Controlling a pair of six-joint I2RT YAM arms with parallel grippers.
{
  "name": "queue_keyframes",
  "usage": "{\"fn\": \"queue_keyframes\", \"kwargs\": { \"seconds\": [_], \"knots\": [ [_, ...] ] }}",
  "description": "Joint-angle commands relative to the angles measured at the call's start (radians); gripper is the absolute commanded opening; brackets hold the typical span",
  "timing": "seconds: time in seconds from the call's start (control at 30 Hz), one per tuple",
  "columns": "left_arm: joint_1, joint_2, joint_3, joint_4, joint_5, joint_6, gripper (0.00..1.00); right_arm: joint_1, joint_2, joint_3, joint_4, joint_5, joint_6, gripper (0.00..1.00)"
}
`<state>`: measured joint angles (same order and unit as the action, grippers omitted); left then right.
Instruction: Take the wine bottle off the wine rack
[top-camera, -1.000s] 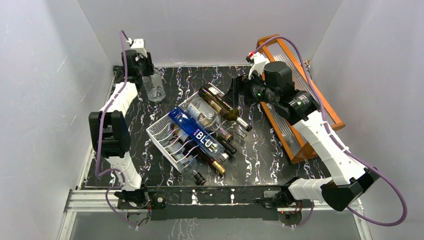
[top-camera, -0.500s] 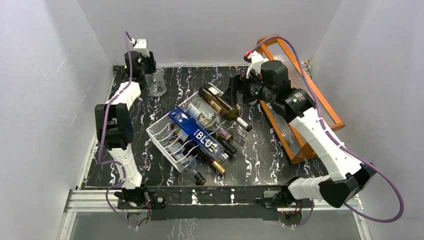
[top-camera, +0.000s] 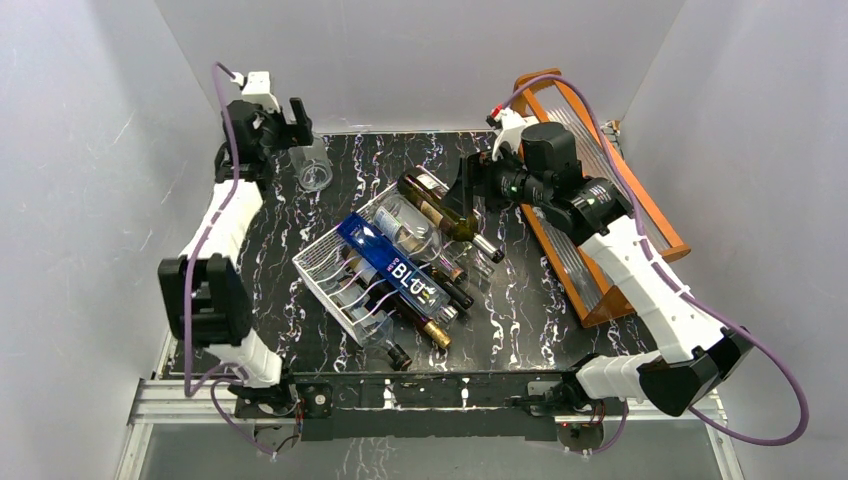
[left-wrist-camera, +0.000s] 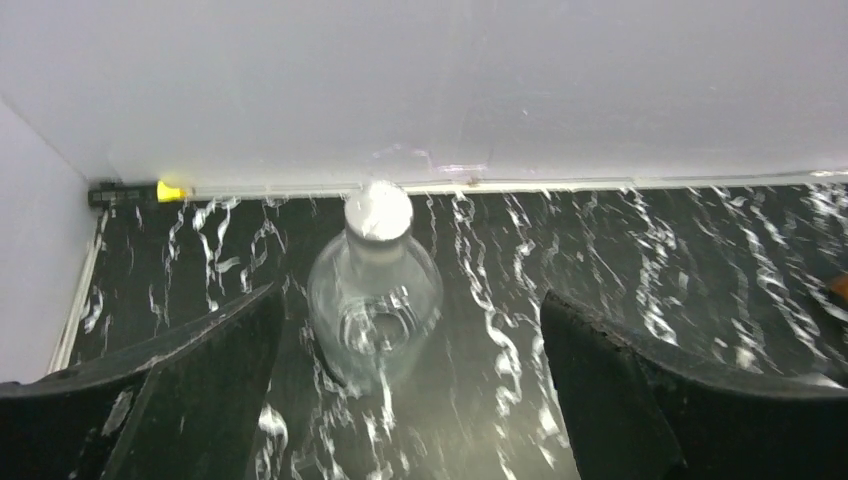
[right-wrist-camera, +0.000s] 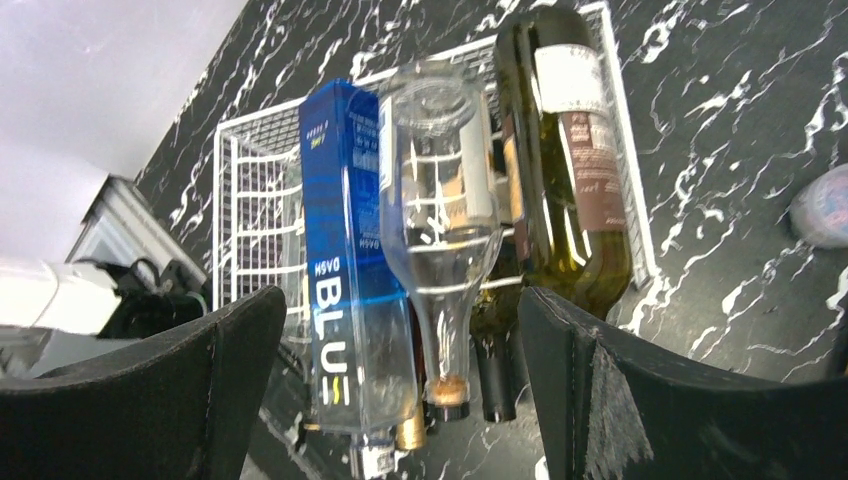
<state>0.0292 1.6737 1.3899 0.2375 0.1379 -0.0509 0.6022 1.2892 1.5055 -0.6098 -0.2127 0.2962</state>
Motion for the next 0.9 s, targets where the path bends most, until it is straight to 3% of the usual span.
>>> {"fn": "queue_keyframes", "kwargs": {
  "seconds": [0.0, 0.2, 0.43, 0.5, 0.67, 0.87],
  "knots": [
    [0.006, -0.278, 0.018, -0.383, -0.005, -0.131, 0.98, -0.005, -0.053, 0.014, -0.066, -0.075, 0.004, 0.98],
    [0.006, -0.484, -0.018, -0.783, 0.176, -0.240, 0.98, -0.004, -0.114, -0.057, -0.086, -0.116, 0.003, 0.98],
    [0.003, -0.663, -0.066, -0.966, 0.210, -0.214, 0.98, -0.004, -0.124, -0.106, -0.076, -0.143, 0.102, 0.98],
    [-0.021, -0.686, -0.059, -0.976, 0.173, -0.210, 0.98, -0.004, -0.119, -0.107, -0.085, -0.113, 0.168, 0.98],
    [-0.070, -0.755, -0.135, -0.844, 0.248, -0.260, 0.98, -0.005, -0.132, -0.121, -0.107, -0.037, 0.288, 0.98],
    [-0.158, -0.789, -0.171, -0.733, 0.285, -0.265, 0.98, -0.006, -0.259, -0.233, -0.003, -0.008, 0.182, 0.98]
  ]
}}
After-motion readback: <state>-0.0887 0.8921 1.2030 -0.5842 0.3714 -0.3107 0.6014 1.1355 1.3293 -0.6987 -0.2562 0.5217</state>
